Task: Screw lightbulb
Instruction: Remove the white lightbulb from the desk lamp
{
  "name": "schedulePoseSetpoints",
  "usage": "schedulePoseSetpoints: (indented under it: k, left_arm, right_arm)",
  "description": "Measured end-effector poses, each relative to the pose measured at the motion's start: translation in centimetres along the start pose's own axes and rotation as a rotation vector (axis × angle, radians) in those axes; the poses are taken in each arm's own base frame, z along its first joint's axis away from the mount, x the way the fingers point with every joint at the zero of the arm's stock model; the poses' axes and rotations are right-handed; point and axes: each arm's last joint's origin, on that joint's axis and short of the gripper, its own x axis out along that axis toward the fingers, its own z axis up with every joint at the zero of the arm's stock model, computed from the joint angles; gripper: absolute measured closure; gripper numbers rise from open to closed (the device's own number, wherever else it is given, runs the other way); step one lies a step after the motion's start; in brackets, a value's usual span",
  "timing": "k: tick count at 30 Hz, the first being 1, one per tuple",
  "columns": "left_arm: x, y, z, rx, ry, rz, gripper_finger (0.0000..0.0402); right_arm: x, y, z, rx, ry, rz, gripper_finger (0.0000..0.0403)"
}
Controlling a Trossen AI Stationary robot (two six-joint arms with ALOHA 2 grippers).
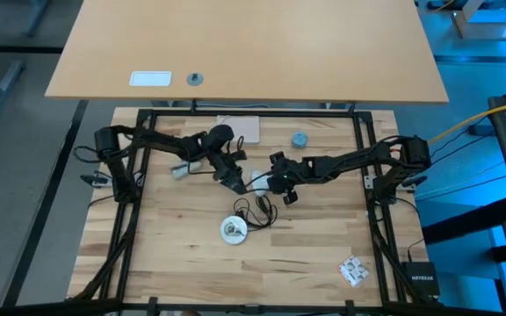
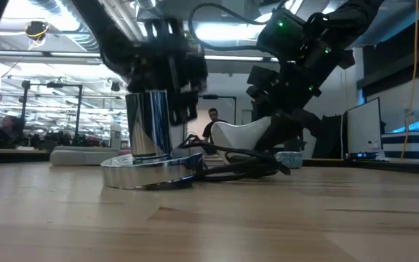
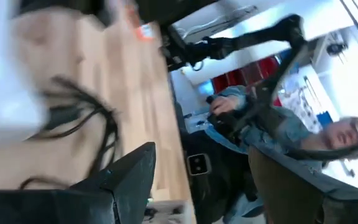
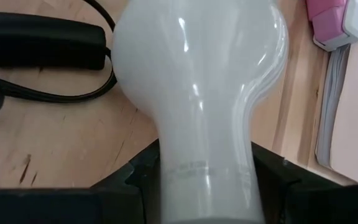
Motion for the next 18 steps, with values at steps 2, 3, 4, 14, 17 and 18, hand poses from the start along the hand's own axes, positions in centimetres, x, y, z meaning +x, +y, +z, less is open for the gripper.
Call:
schedulePoseSetpoints:
  k: [2, 3, 4, 14, 17, 18]
  left_arm:
    - [-0.1, -1.7, 0.3, 0.058, -0.008, -0.017, 0.0151]
    - [-0.3, -2.6, 0.4, 0.087, -0.013, -0.024, 0.0151]
    - [-0.5, -3.6, 0.6, 0.128, -0.024, -0.029, 0.0151]
    - [-5.5, -14.2, -1.0, 0.475, -0.320, 0.379, 0.0151]
    - [-7.0, -17.1, -3.6, 0.501, -0.384, 0.639, 0.0151]
    - [-7.2, -17.9, -4.5, 0.506, -0.406, 0.726, 0.0151]
  right_arm:
    - [0.0, 0.0, 0.0, 0.000, -0.001, 0.000, 0.0230]
    - [0.0, 0.0, 0.0, 0.000, -0.001, 0.000, 0.0230]
    - [0.0, 0.0, 0.0, 0.000, -0.001, 0.000, 0.0230]
    - [0.0, 0.1, 0.0, 0.021, -0.002, 0.013, 0.0230]
    - [0.0, 0.1, 0.0, 0.057, -0.006, 0.020, 0.0230]
    - [0.0, 0.1, 0.0, 0.064, -0.007, 0.021, 0.0230]
